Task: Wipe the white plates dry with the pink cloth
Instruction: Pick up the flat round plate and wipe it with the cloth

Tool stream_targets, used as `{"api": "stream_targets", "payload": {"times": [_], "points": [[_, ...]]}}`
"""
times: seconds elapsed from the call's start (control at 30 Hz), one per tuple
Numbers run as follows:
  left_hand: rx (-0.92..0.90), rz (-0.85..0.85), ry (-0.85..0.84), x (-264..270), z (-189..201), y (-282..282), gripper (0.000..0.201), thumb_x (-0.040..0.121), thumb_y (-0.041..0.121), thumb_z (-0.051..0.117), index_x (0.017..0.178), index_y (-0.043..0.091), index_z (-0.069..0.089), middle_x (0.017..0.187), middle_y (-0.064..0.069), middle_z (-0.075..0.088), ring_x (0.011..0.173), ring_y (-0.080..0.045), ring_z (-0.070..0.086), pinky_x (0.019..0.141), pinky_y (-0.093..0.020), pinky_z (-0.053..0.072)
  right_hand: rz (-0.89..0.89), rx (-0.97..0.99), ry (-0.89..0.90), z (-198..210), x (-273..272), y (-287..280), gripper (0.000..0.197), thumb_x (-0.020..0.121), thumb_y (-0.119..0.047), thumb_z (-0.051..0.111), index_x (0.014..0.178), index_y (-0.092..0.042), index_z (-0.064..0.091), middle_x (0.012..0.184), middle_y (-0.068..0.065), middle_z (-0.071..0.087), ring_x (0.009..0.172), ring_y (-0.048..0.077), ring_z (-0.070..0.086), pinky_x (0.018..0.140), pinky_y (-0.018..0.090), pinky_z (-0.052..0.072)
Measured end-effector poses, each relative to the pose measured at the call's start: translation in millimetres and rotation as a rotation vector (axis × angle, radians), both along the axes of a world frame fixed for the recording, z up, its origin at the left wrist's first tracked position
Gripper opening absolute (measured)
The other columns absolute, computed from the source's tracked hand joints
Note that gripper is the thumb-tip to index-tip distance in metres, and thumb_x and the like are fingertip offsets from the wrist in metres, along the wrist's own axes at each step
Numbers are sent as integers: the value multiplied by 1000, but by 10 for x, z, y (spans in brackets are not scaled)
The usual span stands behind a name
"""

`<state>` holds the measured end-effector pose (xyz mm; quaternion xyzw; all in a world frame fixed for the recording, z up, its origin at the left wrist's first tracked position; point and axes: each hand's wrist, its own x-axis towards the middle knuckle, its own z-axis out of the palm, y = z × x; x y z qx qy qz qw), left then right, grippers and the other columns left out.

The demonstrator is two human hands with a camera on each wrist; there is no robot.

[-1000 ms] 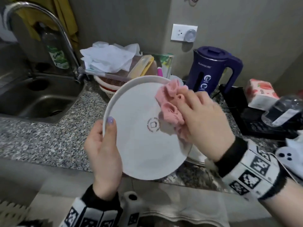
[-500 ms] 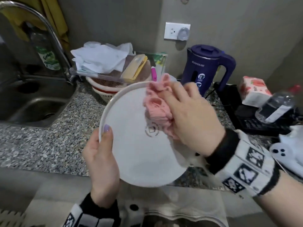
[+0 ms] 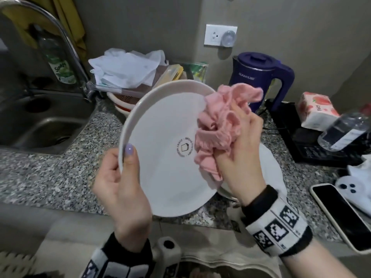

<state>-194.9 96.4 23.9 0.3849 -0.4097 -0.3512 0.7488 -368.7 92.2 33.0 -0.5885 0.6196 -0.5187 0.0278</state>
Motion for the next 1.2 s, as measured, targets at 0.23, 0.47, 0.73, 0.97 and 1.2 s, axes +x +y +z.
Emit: {"api": "stream_targets", "payload": {"times": [0.23,0.47,0.73,0.97,1.2], "points": [[-11,88,64,-141,-101,89,19,94,22,55,76,25,59,69,3,49,72,-15,48,66,-28,41,141,60,-987,-310,71,126,75,71,18,67,133,-19,45,123,10,64,112,22,63,101,40,48],[43,52,110,-180,-176,12,18,92,25,58,75,24,63,64,16,59,70,-9,54,67,-25,45,-10,133,-110,-535,611,541,57,67,-15,52,124,-20,49,133,4,37,117,15,35,99,35,33],[86,-156,107,-136,-260,4,14,89,25,58,80,15,63,66,3,65,64,-15,58,57,-26,48,124,237,533,-24,451,400,63,65,-30,63,124,-14,50,133,8,39,110,29,40,77,47,48],[143,-255,95,-171,-366,-71,25,67,35,73,87,21,68,69,15,67,66,-3,61,61,-18,50,316,179,699,209,484,252,58,60,-29,71,116,-23,58,131,0,47,110,23,39,84,53,36],[55,-138,120,-106,-73,-17,13,90,20,53,83,18,64,73,8,69,71,-13,64,64,-25,52,-210,260,792,364,48,23,55,80,-24,51,135,-30,43,130,6,45,105,31,39,68,40,27]]}}
